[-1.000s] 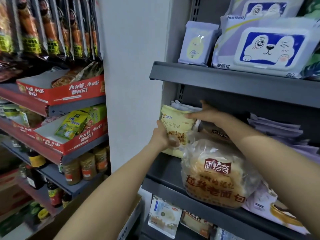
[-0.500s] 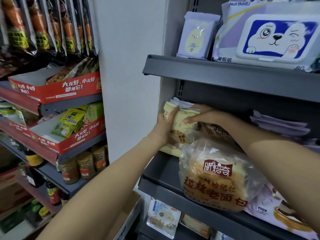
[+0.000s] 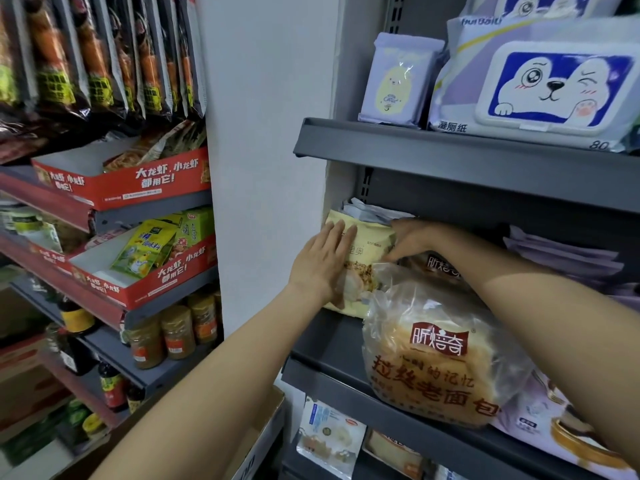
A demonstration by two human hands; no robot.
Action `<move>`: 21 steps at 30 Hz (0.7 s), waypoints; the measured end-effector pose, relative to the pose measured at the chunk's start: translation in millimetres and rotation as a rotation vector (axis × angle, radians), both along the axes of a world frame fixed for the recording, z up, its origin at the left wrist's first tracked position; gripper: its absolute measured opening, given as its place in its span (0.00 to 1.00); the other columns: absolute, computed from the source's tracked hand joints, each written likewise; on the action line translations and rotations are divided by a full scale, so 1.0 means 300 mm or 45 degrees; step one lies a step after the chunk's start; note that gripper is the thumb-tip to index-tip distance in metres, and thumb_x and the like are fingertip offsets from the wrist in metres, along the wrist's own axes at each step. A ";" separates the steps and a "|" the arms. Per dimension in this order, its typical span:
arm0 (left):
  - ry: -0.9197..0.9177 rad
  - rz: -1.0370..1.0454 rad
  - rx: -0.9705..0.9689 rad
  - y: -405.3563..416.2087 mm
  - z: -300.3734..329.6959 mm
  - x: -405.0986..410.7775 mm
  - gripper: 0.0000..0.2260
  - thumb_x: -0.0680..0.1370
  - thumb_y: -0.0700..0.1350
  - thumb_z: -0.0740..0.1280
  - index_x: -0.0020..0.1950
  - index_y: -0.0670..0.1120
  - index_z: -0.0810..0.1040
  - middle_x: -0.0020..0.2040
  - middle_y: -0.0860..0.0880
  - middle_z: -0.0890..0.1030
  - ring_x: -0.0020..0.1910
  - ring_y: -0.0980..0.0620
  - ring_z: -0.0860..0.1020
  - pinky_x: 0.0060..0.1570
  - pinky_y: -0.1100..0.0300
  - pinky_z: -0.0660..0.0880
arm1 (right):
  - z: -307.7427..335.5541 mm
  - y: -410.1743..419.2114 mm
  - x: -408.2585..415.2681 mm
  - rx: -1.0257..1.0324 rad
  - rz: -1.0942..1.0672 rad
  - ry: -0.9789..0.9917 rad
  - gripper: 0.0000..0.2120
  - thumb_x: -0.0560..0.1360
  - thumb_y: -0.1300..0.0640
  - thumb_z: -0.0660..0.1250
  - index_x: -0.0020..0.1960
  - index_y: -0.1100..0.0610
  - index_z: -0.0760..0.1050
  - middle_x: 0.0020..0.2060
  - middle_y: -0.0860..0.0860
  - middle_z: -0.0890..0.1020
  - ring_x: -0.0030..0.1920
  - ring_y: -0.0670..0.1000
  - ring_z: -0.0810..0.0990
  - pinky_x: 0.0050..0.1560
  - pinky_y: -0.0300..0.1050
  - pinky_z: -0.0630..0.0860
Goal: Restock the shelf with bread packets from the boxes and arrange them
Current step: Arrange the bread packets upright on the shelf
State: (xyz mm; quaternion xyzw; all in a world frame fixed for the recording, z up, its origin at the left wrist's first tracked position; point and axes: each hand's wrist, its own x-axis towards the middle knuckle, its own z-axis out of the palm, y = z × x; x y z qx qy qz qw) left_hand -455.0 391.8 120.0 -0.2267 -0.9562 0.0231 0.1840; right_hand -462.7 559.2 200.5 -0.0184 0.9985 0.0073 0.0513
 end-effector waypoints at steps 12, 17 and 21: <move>-0.054 -0.458 1.098 -0.049 0.120 0.295 0.22 0.73 0.35 0.59 0.66 0.43 0.73 0.68 0.45 0.72 0.67 0.48 0.69 0.64 0.67 0.61 | 0.122 0.033 0.310 -0.534 0.072 0.376 0.26 0.78 0.50 0.62 0.72 0.59 0.63 0.71 0.55 0.68 0.70 0.54 0.68 0.67 0.43 0.63; -0.205 -0.629 0.450 -0.021 0.114 0.446 0.37 0.68 0.68 0.65 0.72 0.51 0.65 0.72 0.51 0.66 0.72 0.51 0.61 0.71 0.47 0.58 | 0.131 0.031 0.532 -0.314 0.011 0.190 0.17 0.79 0.54 0.56 0.65 0.59 0.71 0.65 0.55 0.74 0.62 0.56 0.73 0.65 0.51 0.68; -0.124 -0.469 -0.058 0.015 0.053 0.466 0.54 0.60 0.69 0.72 0.77 0.51 0.50 0.76 0.48 0.53 0.75 0.46 0.51 0.73 0.40 0.49 | 0.076 0.022 0.642 -0.043 -0.131 -0.316 0.51 0.63 0.44 0.75 0.77 0.49 0.50 0.72 0.50 0.66 0.69 0.53 0.67 0.69 0.48 0.66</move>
